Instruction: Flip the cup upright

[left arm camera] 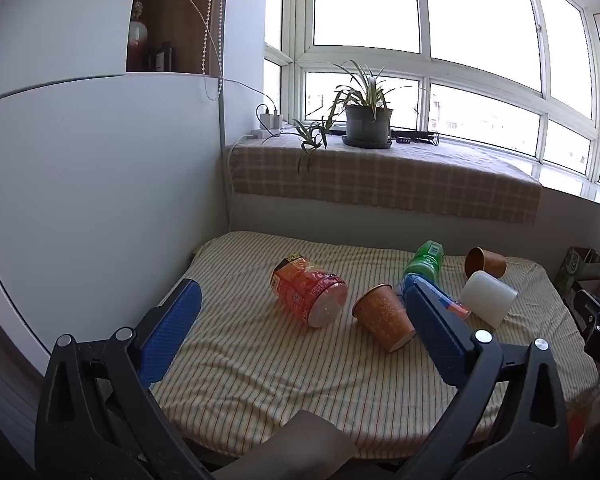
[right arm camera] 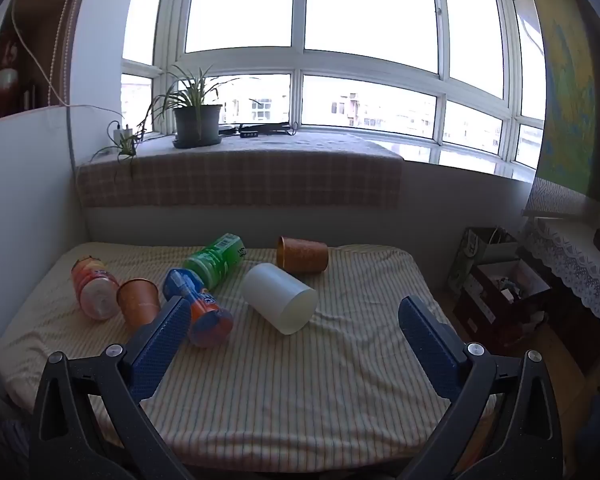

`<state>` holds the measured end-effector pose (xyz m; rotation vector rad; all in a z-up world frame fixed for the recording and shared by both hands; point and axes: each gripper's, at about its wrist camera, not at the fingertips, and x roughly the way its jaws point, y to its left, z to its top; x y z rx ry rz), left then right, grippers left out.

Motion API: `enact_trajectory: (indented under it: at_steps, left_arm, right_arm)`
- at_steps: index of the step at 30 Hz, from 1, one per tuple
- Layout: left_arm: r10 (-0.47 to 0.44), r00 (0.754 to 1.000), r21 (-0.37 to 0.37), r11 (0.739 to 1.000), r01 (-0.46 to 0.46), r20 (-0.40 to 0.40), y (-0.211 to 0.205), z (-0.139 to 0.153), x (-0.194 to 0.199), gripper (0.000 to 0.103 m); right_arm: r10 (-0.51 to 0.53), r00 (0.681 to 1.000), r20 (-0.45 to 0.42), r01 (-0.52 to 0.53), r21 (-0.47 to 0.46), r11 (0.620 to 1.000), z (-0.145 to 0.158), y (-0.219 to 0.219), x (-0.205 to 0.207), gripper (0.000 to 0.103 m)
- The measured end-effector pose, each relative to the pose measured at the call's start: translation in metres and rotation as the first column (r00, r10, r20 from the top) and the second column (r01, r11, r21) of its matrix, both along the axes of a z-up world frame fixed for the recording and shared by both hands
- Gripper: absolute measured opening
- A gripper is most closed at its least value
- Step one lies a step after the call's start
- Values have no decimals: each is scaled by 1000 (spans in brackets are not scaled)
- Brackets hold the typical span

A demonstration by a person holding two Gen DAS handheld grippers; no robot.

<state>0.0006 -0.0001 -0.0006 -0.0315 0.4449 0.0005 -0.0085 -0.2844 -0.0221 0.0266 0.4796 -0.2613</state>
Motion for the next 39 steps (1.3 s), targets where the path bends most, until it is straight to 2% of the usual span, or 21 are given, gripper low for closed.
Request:
enact_trajectory:
  at_steps: [8,9,24,39]
  left_arm:
    - [-40,999,5,999,40,-9,-3,-1,0,103]
    - [1,1000,4,1000,-1,-10,1,-6,1,103]
    - [-27,999,13,1000,27,-26,-9,-12,4,103]
    - [-23,999,8,1000,23,-27,-6,-9,4,103]
  right_arm:
    - [2,1000,6,-2,9,1000,0,-1,-2,103]
    - [0,1000,6,0,9,1000,-1,-2,-2,103]
    - [-50,999,-2,50,-11,999,3,-8,1,103]
    - [-38,999,5,38,-11,999,6,-8,3,103]
